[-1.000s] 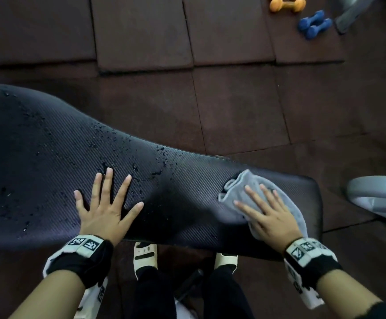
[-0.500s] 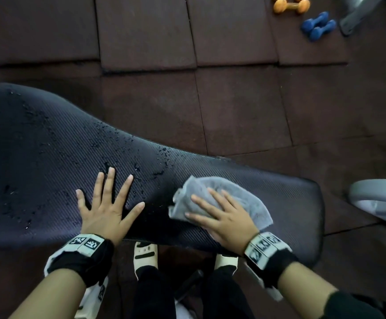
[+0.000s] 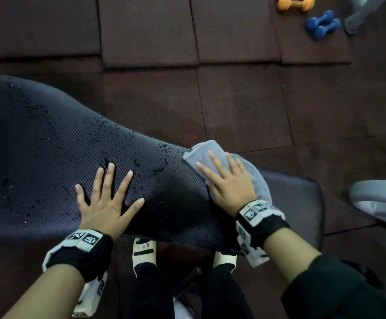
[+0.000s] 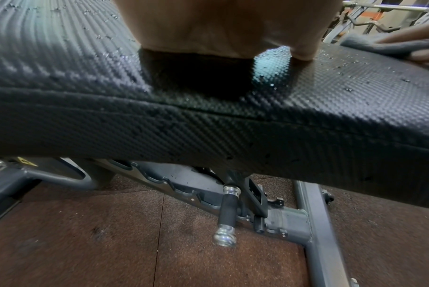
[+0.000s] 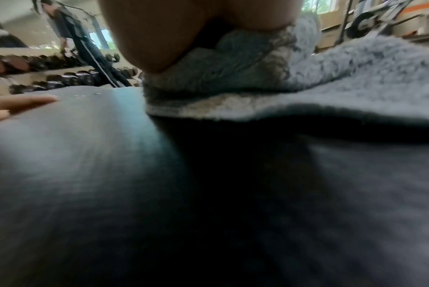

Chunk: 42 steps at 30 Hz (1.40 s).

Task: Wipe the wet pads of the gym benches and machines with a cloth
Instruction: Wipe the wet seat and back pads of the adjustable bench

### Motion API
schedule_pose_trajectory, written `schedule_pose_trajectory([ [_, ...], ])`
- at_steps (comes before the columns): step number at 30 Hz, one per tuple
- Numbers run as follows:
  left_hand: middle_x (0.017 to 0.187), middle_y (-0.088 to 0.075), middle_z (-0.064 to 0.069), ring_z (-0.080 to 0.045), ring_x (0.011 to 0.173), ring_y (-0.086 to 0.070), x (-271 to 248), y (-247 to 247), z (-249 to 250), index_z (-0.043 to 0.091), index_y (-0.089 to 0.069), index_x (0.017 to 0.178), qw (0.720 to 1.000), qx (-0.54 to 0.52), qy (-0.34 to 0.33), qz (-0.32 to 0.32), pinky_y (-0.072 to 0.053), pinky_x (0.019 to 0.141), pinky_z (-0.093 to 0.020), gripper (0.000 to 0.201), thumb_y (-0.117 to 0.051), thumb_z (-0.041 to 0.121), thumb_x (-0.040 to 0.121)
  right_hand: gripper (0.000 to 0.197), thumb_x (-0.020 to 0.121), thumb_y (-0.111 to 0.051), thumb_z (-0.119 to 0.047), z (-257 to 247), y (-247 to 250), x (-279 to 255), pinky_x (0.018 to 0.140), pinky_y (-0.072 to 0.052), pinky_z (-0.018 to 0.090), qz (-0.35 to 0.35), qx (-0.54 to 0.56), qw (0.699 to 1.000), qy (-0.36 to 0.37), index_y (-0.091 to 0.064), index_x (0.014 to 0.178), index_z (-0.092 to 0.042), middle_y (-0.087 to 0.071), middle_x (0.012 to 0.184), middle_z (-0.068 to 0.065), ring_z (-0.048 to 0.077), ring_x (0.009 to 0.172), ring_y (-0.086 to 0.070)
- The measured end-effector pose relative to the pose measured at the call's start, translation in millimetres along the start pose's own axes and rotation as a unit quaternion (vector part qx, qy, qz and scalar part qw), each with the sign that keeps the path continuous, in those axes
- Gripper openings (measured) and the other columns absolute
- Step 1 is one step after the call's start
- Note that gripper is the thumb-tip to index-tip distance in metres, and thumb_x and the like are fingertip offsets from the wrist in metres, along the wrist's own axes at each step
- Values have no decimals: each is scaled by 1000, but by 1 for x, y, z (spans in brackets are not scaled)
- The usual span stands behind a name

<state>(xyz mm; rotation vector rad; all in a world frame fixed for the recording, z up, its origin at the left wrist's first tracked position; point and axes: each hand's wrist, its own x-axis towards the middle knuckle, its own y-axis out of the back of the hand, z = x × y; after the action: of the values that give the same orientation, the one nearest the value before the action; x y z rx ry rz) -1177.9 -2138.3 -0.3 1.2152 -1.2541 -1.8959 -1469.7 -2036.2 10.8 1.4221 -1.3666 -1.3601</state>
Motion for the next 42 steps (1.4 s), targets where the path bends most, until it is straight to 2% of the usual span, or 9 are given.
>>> schedule_pose_trajectory([
  [4, 157, 19, 13, -10, 144, 20, 0, 2, 0, 52, 9, 144, 1000, 4, 4, -10, 24, 108, -47, 74, -6, 83, 79, 47, 94, -40, -47, -14, -10, -32, 112, -21, 56, -15, 8, 990, 142, -34, 141, -46, -28, 154, -7, 38, 138, -29],
  [6, 157, 21, 13, -10, 144, 22, 1, 3, 1, 51, 8, 145, 1000, 7, 5, -13, 26, 107, -46, 75, -5, 83, 79, 43, 95, -41, -47, 1, -10, -53, 111, -23, 53, -20, 6, 984, 176, -39, 138, -48, -30, 153, -9, 33, 138, -32],
  [10, 155, 23, 15, -10, 144, 22, 1, 4, 2, 50, 5, 146, 1000, 11, 5, -17, 28, 107, -45, 75, -6, 82, 79, 50, 86, -50, -42, 51, -2, -73, 100, -37, 50, 8, 40, 998, 57, -44, 135, -36, -45, 144, 7, 30, 125, -47],
  [14, 156, 21, 14, -10, 144, 20, 1, 4, 3, 49, 2, 147, 1000, 12, 9, -19, 27, 108, -45, 75, -7, 82, 80, 62, 86, -42, -54, 90, 14, -64, 105, -36, 48, -33, 61, 992, -101, -31, 144, -35, -39, 148, 10, 32, 130, -43],
  [20, 158, 18, 12, -12, 146, 15, 0, 3, 4, 49, 1, 147, 1000, 13, 10, -19, 23, 109, -46, 74, -9, 81, 82, 66, 86, -20, -69, 78, 24, 11, 95, -42, 39, -123, 88, 987, -62, -33, 143, -39, -54, 131, -3, 27, 113, -55],
  [25, 156, 21, 13, -11, 145, 18, 0, 2, 3, 50, 5, 146, 1000, 13, 12, -15, 24, 109, -47, 75, -7, 83, 80, 49, 94, -28, -60, 19, 30, 76, 96, -38, 38, -203, 112, 973, -2, -23, 142, -47, -51, 131, -9, 18, 120, -51],
  [31, 156, 24, 14, -10, 144, 21, 0, 2, 2, 53, 10, 144, 1000, 5, 11, -10, 23, 109, -48, 74, -6, 84, 79, 50, 94, -41, -53, 53, 30, 52, 102, -34, 29, -185, 165, 969, -1, -30, 142, -46, -50, 134, -14, 11, 125, -47],
  [35, 157, 19, 12, -12, 145, 16, 0, 1, 2, 53, 9, 145, 1000, 2, 4, -6, 23, 109, -48, 72, -8, 82, 81, 59, 85, -27, -69, 78, 33, 23, 97, -37, 31, -186, 125, 974, -43, -25, 141, -52, -48, 133, -20, 12, 121, -48],
  [42, 156, 21, 14, -10, 145, 17, 0, 0, 2, 54, 9, 144, 1000, 0, 2, 9, 23, 109, -47, 71, -10, 82, 81, 58, 92, -22, -60, 27, 16, 53, 92, -44, 37, -128, 53, 990, -4, -30, 145, -38, -49, 137, -9, 25, 114, -54],
])
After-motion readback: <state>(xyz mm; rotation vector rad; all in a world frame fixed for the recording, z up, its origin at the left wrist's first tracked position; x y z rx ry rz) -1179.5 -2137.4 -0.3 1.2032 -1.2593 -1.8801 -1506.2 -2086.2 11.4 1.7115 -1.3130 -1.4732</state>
